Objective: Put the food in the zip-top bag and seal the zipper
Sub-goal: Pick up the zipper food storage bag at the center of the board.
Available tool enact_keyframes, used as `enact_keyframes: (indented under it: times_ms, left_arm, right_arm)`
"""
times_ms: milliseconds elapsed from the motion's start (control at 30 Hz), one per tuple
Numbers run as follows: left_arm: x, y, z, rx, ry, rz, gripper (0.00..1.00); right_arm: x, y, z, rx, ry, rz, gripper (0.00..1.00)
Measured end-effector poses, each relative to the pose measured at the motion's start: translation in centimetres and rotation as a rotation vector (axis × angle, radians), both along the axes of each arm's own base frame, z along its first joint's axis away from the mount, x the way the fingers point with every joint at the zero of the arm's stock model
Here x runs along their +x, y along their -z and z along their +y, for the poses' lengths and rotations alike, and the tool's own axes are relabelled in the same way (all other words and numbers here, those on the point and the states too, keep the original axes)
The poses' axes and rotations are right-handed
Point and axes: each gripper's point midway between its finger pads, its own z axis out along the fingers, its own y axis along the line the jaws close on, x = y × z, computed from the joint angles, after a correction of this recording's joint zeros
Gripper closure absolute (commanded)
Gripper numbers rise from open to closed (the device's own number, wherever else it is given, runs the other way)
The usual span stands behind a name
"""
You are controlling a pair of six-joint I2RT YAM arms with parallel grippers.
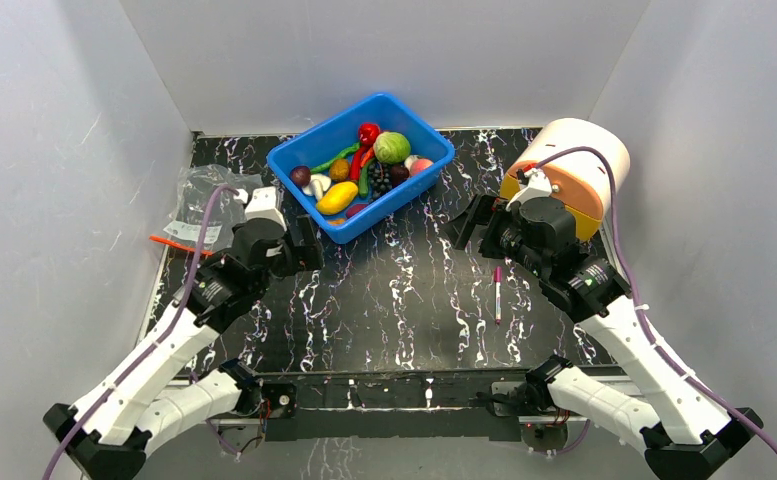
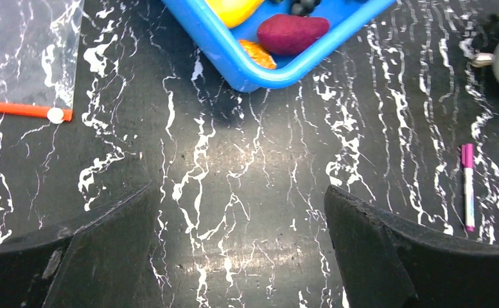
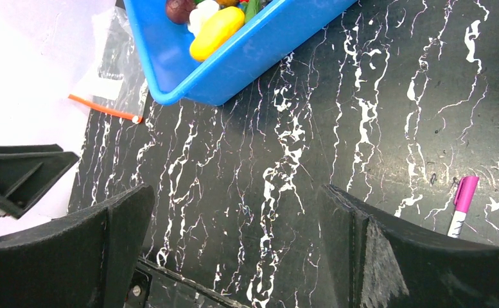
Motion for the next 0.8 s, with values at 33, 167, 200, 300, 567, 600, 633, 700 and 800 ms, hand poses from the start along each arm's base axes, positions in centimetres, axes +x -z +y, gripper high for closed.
enact_keyframes:
  times_ms: [33, 167, 200, 300, 567, 600, 633, 700, 800]
  left_arm:
    - [0.2, 0.4, 0.0, 0.008, -0.017, 0.014, 0.02]
    - [1.0, 2.0, 0.5, 0.03, -0.1, 0.061, 0.19]
    - [1.2, 2.5, 0.8, 0.046, -0.131, 0.075, 0.25]
    - [1.9, 4.0, 1.4, 0.104, -0.207, 0.125, 0.29]
    - [3.6, 5.4, 0.8, 0.081, -0.333, 0.202, 0.31]
    - [4.0, 5.3, 1.0, 0.067, -0.357, 0.206, 0.33]
    - [4.5, 5.2, 1.5, 0.038, -0.39, 0.215, 0.33]
    - [5.6, 5.2, 3.4, -0.025, -0.482, 0.231, 0.34]
    - [6.6, 5.3, 7.1, -0.108, -0.636, 0.25, 0.34]
  right_arm:
    - [0.0, 0.0, 0.0, -0.003, -0.001, -0.001, 0.02]
    - [0.0, 0.0, -0.1, -0.013, -0.006, -0.006, 0.02]
    - [0.0, 0.0, -0.1, -0.014, -0.007, -0.007, 0.02]
    - [-0.1, -0.1, -0.1, -0.011, -0.008, -0.012, 0.02]
    - [-1.1, -1.8, -0.6, 0.02, -0.014, -0.066, 0.02]
    - [-1.3, -2.0, -0.7, 0.024, -0.015, -0.074, 0.02]
    - [-1.4, -2.2, -0.8, 0.026, -0.015, -0.08, 0.02]
    - [-1.5, -2.4, -0.9, 0.027, -0.016, -0.087, 0.02]
    - [-1.6, -2.2, -1.0, 0.015, -0.02, -0.086, 0.02]
